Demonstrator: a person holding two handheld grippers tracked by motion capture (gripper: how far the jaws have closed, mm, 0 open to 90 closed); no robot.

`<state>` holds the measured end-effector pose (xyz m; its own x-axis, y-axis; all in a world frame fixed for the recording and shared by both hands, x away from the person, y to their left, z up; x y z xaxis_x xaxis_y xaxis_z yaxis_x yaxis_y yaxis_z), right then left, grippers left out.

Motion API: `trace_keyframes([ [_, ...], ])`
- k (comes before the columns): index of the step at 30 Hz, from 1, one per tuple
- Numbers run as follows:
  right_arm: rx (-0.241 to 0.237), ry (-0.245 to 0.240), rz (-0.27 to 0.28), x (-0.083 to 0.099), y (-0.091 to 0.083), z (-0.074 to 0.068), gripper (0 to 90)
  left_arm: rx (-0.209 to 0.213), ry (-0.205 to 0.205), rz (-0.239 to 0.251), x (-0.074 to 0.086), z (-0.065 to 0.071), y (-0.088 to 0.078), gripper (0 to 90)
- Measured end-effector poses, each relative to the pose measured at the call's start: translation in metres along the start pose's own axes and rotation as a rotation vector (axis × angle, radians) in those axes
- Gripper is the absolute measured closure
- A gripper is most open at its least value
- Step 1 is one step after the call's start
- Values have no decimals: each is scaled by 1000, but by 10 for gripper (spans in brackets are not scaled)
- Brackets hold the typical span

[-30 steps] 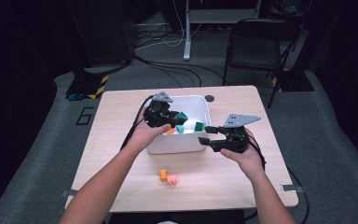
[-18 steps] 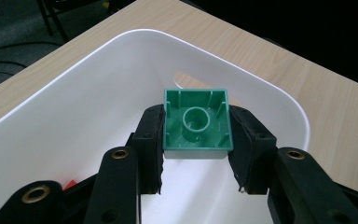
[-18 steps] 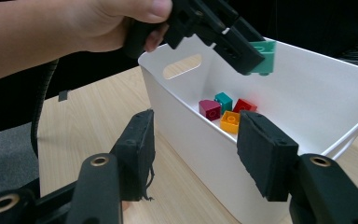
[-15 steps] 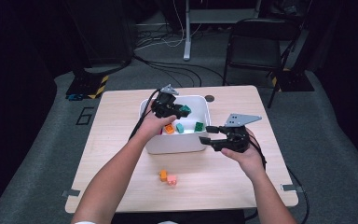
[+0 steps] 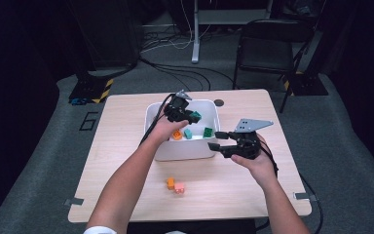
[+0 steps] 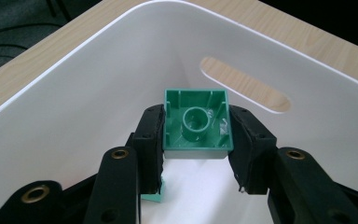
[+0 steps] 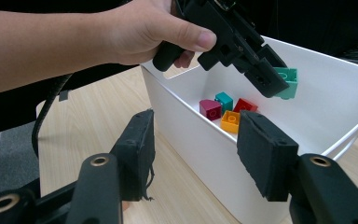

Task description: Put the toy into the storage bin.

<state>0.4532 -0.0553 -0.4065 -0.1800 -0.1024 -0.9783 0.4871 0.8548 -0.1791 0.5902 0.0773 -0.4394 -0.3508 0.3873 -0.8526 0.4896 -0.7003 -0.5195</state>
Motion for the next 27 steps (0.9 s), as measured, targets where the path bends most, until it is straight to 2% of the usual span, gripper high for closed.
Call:
trace_keyframes([
  [8,1,6,0,1,0,0,460,-15,-4,15,-3,-2,-10,520],
  [13,0,4,-2,1,1,0,460,-22,-4,47,-6,-1,-27,516],
  [15,3,9,-3,1,1,1,460,-18,-5,66,-7,3,-37,510],
  [17,4,8,-2,2,1,1,460,-23,20,64,-7,6,-47,506],
  [21,6,6,-2,1,1,1,460,-10,34,88,-8,17,-67,501],
  [24,5,6,-3,1,1,0,460,-2,28,104,-5,26,-81,498],
  [27,7,5,-5,1,2,0,460,11,55,110,-1,35,-95,498],
])
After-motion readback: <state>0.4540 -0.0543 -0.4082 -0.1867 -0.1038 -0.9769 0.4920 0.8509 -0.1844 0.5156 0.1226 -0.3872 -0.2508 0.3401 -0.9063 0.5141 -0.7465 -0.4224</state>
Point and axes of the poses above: each handheld gripper's, and its own axes: y roughly forward along the jaws, x roughly out of its underside, z roughly to its right, the point moved 8 cm from there along y, roughly forward along the jaws, and after that the axes turned 12 degrees about z, right-handed, at the moved point
